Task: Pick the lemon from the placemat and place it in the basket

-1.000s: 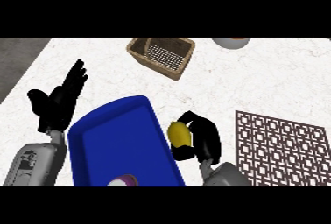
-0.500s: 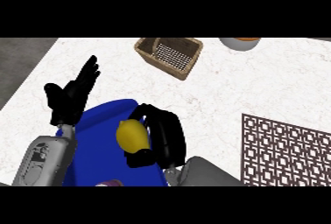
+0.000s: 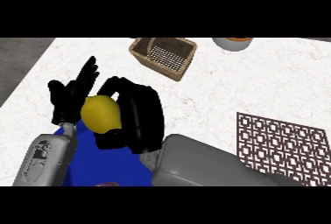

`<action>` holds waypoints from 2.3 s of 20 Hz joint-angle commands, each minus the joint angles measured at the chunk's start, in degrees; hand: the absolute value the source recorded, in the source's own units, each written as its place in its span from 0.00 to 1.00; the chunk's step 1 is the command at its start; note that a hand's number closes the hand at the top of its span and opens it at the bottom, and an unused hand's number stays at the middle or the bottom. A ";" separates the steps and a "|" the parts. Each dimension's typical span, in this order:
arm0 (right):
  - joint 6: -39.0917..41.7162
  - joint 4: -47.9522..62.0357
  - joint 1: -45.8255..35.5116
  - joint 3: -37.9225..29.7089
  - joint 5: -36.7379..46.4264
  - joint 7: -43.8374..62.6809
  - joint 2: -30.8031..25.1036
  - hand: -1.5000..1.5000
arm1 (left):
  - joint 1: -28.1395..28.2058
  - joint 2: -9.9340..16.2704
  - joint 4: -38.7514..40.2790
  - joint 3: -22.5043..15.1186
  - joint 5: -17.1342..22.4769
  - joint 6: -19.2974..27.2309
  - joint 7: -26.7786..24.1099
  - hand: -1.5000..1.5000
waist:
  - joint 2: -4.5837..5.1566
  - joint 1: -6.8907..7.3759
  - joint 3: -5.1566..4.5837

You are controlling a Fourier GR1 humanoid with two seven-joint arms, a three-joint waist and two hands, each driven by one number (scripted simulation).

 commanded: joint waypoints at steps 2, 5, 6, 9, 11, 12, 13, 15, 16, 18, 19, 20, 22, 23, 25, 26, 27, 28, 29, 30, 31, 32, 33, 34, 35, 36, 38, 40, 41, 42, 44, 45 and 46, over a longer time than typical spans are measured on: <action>-4.95 4.48 -12.02 -2.75 -1.07 9.18 0.18 1.00 | -1.00 -0.15 0.09 -0.11 -0.41 0.50 0.76 0.50 | -0.40 -0.48 -0.05; -8.48 7.12 -17.01 -6.21 -1.42 11.98 0.17 1.00 | -0.70 0.24 0.77 0.41 -0.40 0.42 -0.17 0.50 | -0.16 -0.72 -0.10; -7.35 8.88 -20.17 -7.56 -2.32 12.55 0.17 1.00 | -0.20 0.07 1.11 0.41 -0.47 0.50 -0.80 0.50 | 0.09 -0.26 -0.17; -8.19 14.52 -25.46 -7.53 -2.11 15.23 0.17 1.00 | -0.84 0.03 1.62 0.40 -0.44 0.39 -0.35 0.50 | 0.21 -0.67 -0.21; -8.58 17.83 -29.12 -8.33 -2.54 16.33 0.17 1.00 | -2.92 0.87 1.68 0.59 -0.80 0.28 0.70 0.50 | 0.44 -0.59 -0.21; -8.02 19.97 -31.13 -8.70 -2.59 17.61 0.17 1.00 | -2.05 0.90 2.42 1.27 -0.25 0.16 -0.07 0.50 | 0.46 -0.88 -0.27; -7.22 22.46 -33.18 -9.82 -3.00 18.04 0.17 1.00 | -0.29 1.24 1.51 1.48 0.20 -0.37 -0.79 0.50 | 0.22 -0.83 -0.24; -7.54 25.93 -35.45 -8.94 -3.94 18.41 0.17 1.00 | -1.56 -0.52 0.79 -0.62 -1.64 1.23 -0.04 0.50 | 0.42 -0.53 -0.24; -6.37 28.17 -38.43 -10.84 -4.36 17.78 0.17 1.00 | -0.48 1.07 1.22 1.20 -0.14 -0.23 -1.49 0.50 | 0.58 -0.49 -0.29; -5.49 32.51 -40.29 -10.24 -5.14 17.85 0.17 1.00 | -1.71 0.38 1.37 0.59 -0.01 -0.42 -0.67 0.50 | 0.98 -0.59 -0.33; -5.21 34.26 -41.51 -10.69 -5.91 17.57 0.17 1.00 | -2.03 0.99 1.57 1.21 -0.34 0.05 -0.65 0.50 | 1.14 -0.57 -0.31; -3.48 35.99 -43.17 -10.06 -6.55 18.16 0.18 1.00 | -1.88 1.16 1.02 1.32 0.00 -0.25 -0.24 0.50 | 0.89 -0.61 -0.29; -4.94 38.14 -42.31 -7.97 -7.86 17.29 0.18 1.00 | -1.15 0.65 0.46 0.29 -0.43 -0.49 -0.97 0.50 | 1.32 0.24 -0.31; -4.28 39.64 -43.48 -9.44 -9.09 16.11 0.18 1.00 | -1.19 0.80 0.76 0.83 -0.71 0.21 -1.48 0.50 | 1.54 -0.18 -0.26; -4.02 41.32 -44.80 -8.01 -10.23 17.09 0.18 1.00 | -2.72 0.78 1.47 1.35 0.00 -0.08 -0.52 0.50 | 1.57 0.11 -0.32; -1.68 43.01 -45.46 -8.13 -11.28 17.22 0.18 1.00 | -1.62 -0.41 1.04 -0.14 -1.49 1.01 -1.67 0.50 | 1.44 -0.41 -0.28; -2.24 43.78 -44.88 -7.34 -11.85 16.63 0.18 1.00 | -1.91 0.37 0.69 0.35 -1.16 0.56 -0.94 0.50 | 1.49 -0.31 -0.25; -1.60 45.77 -45.36 -7.65 -12.13 16.34 0.18 1.00 | -3.04 0.38 0.89 0.56 -0.93 0.46 -0.99 0.50 | 1.96 0.22 -0.34; -1.71 45.86 -45.69 -8.21 -13.57 15.93 0.18 1.00 | -2.27 0.13 0.74 0.62 -0.67 0.46 -1.12 0.50 | 1.76 -0.20 -0.24; -2.25 46.36 -46.34 -8.43 -14.28 15.64 0.18 1.00 | -2.92 -0.42 1.11 0.59 -0.95 1.27 -0.55 0.50 | 1.82 -0.42 -0.22; -2.47 47.72 -44.32 -7.53 -14.46 14.29 0.18 1.00 | -1.20 -0.18 0.12 0.09 -1.57 1.29 -1.20 0.50 | 1.70 -0.72 -0.16; -2.82 48.06 -44.31 -7.60 -15.35 14.26 0.18 1.00 | -1.97 0.07 0.76 0.24 -1.17 0.67 -0.42 0.50 | 1.81 -0.92 -0.15; -1.46 48.94 -46.23 -7.82 -16.06 15.11 0.18 1.00 | -2.74 0.64 0.32 1.36 -0.41 0.63 -0.09 0.50 | 1.64 -0.68 -0.17; -2.46 49.33 -44.30 -7.09 -16.40 13.26 0.18 1.00 | -1.86 0.86 1.60 1.58 -0.70 0.50 -2.15 0.50 | 2.12 -0.78 -0.21; -2.64 50.86 -44.39 -7.32 -16.63 13.05 0.18 1.00 | -1.21 -0.97 1.65 -0.12 -1.64 1.38 -2.01 0.50 | 2.22 -0.88 -0.20; -2.65 50.62 -43.43 -6.56 -17.27 12.59 0.18 1.00 | -1.50 1.57 0.26 1.91 -0.46 0.32 -0.55 0.50 | 1.70 -0.96 -0.10; -1.68 52.07 -44.39 -7.53 -18.68 11.12 0.18 1.00 | -1.20 1.21 1.10 2.12 0.00 0.06 -1.40 0.50 | 1.98 -1.13 -0.11; -3.42 51.56 -43.26 -6.96 -19.78 10.11 0.19 1.00 | -1.74 0.03 0.19 1.05 -1.45 1.88 -0.50 0.50 | 1.69 -1.78 -0.02; -4.53 51.47 -42.56 -6.49 -20.10 9.78 0.18 1.00 | -1.91 1.06 1.19 1.95 -0.53 0.56 -1.11 0.50 | 2.03 -1.21 -0.09; -4.25 51.85 -42.15 -6.67 -20.82 9.26 0.18 1.00 | -2.09 -0.31 1.18 0.82 -1.26 1.36 -1.42 0.50 | 2.11 -1.44 -0.07; -5.84 50.96 -41.41 -8.70 -22.80 5.82 0.18 1.00 | -1.43 0.67 0.90 2.15 -0.37 0.91 -1.39 0.50 | 1.94 -2.02 0.05; -3.89 50.72 -42.21 -9.40 -24.01 5.11 0.18 1.00 | -2.02 0.56 0.33 1.77 -0.71 1.24 0.15 0.50 | 1.59 -2.82 0.11; -5.32 51.14 -41.39 -8.74 -24.15 5.14 0.18 1.00 | -2.45 1.40 -0.07 2.44 -0.58 1.09 0.10 0.50 | 1.70 -2.25 0.07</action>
